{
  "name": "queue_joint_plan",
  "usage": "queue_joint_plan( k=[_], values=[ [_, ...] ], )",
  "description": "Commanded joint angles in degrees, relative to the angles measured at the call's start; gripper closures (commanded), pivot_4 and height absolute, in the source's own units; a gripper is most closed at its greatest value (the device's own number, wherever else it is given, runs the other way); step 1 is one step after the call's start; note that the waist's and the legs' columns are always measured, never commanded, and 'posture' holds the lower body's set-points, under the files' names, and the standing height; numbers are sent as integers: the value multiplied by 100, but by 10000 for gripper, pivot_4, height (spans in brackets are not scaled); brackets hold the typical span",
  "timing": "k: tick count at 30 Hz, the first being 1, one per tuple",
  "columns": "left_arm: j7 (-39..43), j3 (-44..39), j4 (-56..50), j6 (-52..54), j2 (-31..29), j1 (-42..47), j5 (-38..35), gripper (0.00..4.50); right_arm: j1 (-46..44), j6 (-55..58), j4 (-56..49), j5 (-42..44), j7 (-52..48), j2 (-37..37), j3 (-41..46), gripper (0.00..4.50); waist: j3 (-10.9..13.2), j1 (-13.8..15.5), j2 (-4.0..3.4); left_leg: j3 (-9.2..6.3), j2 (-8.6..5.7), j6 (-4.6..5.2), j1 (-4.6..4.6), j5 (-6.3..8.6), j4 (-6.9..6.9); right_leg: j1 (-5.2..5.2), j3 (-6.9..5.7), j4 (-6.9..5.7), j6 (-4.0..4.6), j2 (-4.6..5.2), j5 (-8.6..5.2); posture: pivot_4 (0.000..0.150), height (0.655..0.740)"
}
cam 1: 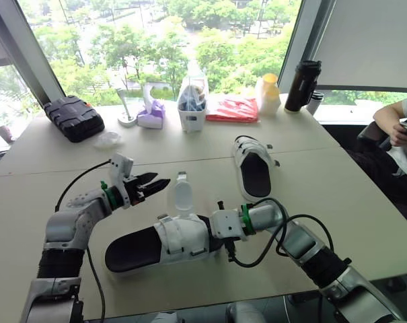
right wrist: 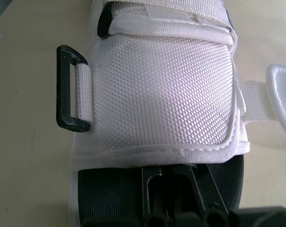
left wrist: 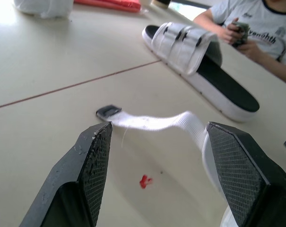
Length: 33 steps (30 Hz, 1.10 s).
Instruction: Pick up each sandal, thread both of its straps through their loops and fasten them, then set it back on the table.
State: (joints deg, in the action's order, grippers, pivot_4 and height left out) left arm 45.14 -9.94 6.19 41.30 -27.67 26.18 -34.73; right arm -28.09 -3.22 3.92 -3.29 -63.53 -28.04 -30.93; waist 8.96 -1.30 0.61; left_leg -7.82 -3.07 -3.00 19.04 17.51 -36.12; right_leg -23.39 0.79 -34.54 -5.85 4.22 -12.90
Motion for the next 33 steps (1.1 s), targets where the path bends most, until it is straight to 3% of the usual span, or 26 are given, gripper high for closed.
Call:
queue_joint_plan(
  k=[1, 15, 25, 33],
  values=[
    [85, -93, 346, 627, 135, 229, -422, 12187, 239, 255, 654, -619, 0, -115, -401, 45000, 1, 8, 2, -1, -1, 0, 0, 0, -1, 0, 0, 0, 0, -1, 0, 1500, 7400],
    [763, 368, 1601, 1738, 442, 1007, -517, 12187, 232, 232, 704, -674, 106, -110, -393, 45000, 1, 7, 3, -2, -1, -1, -1, -1, -3, 1, 0, -3, 1, -6, 0, 1500, 7400],
    [434, -190, 4136, 1025, 994, 2370, -255, 12187, 208, 182, 770, -697, 187, -68, -441, 45000, 4, -57, 10, -9, -1, -15, -3, -9, -1, 1, -4, -6, -2, -8, 1, 1500, 7400],
    [404, -554, 5296, 424, 970, 2947, 3, 12187, 176, 183, 791, -701, 219, -73, -459, 45000, 6, -118, 15, -12, -2, -26, 0, -15, 3, 0, -9, -6, -5, -7, 3, 1500, 7400]
  ],
)
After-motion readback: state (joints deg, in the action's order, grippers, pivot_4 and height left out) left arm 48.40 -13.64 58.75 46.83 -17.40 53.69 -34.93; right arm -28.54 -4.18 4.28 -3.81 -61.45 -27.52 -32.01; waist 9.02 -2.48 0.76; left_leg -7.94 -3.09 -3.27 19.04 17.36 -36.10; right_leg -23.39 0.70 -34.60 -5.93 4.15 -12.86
